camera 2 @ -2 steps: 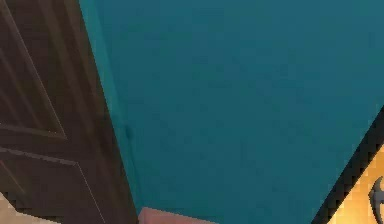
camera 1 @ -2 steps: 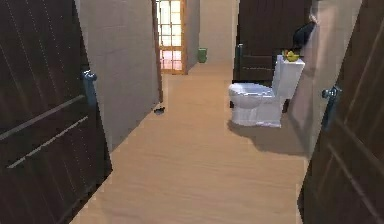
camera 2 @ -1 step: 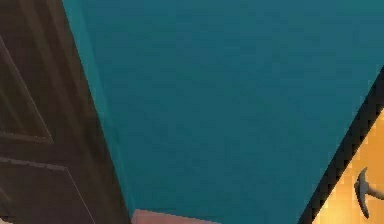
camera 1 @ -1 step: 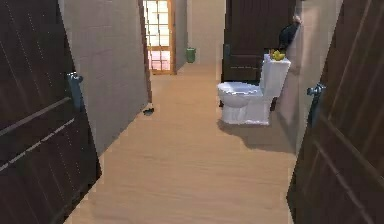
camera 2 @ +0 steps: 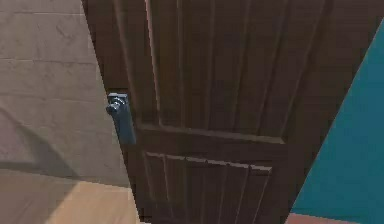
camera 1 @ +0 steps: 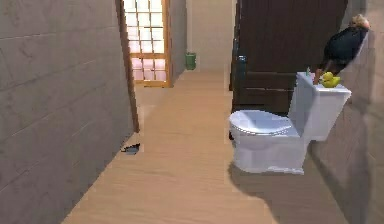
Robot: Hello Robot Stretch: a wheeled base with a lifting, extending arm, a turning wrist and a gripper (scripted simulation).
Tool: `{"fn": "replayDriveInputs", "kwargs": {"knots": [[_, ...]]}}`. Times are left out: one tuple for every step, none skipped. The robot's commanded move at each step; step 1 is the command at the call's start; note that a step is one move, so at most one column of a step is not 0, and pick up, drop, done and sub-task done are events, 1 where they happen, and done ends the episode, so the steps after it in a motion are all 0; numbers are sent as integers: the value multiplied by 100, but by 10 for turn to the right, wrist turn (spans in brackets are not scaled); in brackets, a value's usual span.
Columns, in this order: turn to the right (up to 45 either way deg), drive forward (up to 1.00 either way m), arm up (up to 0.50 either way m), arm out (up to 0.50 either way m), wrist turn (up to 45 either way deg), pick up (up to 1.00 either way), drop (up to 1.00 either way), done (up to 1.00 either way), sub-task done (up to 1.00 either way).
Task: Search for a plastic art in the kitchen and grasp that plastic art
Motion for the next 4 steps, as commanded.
{"fn": "replayDriveInputs", "kwargs": {"knots": [[0, 100, 0, 0, 0, 0, 0, 0, 0], [0, 60, 0, 0, 0, 0, 0, 0, 0], [150, 0, 0, 0, 0, 0, 0, 0, 0], [0, 100, 0, 0, 0, 0, 0, 0, 0]]}}
